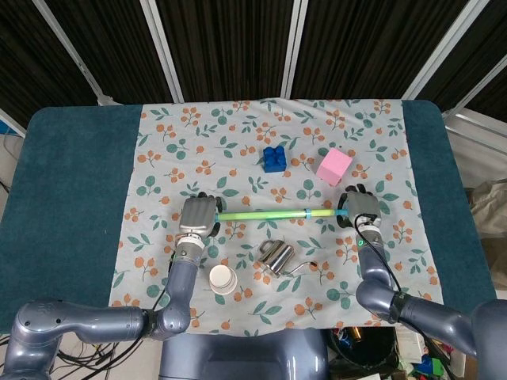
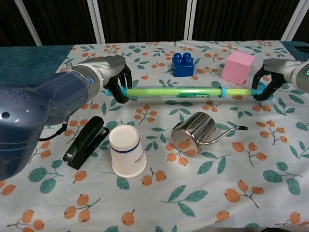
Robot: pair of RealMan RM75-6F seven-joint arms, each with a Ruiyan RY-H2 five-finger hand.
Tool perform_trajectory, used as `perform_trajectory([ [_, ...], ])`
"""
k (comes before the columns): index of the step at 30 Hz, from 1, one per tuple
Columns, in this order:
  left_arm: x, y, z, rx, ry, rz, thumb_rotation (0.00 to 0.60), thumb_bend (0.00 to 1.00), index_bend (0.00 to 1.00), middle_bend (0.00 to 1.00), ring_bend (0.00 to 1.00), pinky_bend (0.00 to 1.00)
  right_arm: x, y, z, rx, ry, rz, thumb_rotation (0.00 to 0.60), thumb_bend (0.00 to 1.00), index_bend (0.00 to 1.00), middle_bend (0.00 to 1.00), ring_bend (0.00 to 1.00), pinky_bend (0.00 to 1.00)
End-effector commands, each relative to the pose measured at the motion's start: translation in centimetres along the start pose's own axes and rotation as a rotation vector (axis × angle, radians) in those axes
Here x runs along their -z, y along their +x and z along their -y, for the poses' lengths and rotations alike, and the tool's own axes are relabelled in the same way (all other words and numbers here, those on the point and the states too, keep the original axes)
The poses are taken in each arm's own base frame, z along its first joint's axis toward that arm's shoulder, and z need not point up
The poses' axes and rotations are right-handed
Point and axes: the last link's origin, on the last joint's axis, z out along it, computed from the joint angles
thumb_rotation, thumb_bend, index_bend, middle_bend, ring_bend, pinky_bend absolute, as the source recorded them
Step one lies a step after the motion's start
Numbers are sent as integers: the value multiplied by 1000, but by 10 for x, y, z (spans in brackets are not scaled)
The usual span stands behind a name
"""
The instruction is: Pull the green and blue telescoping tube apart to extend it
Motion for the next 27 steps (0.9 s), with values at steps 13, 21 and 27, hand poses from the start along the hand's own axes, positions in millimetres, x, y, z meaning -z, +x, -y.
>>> perform_trajectory([
  [13,1,-1,2,0,-4,6,600,436,631,379,207,345,2,1,0,20,6,-15,600,365,656,151,52,152],
  [21,2,-1,0,1,-9,5,600,436,636,379,207,345,4,3,4,17,16,-20,600,364,658,150,52,152],
  [27,2,0,0,-3,-10,3,600,436,636,379,207,345,5,3,5,20,18,-22,600,365,659,151,53,152],
])
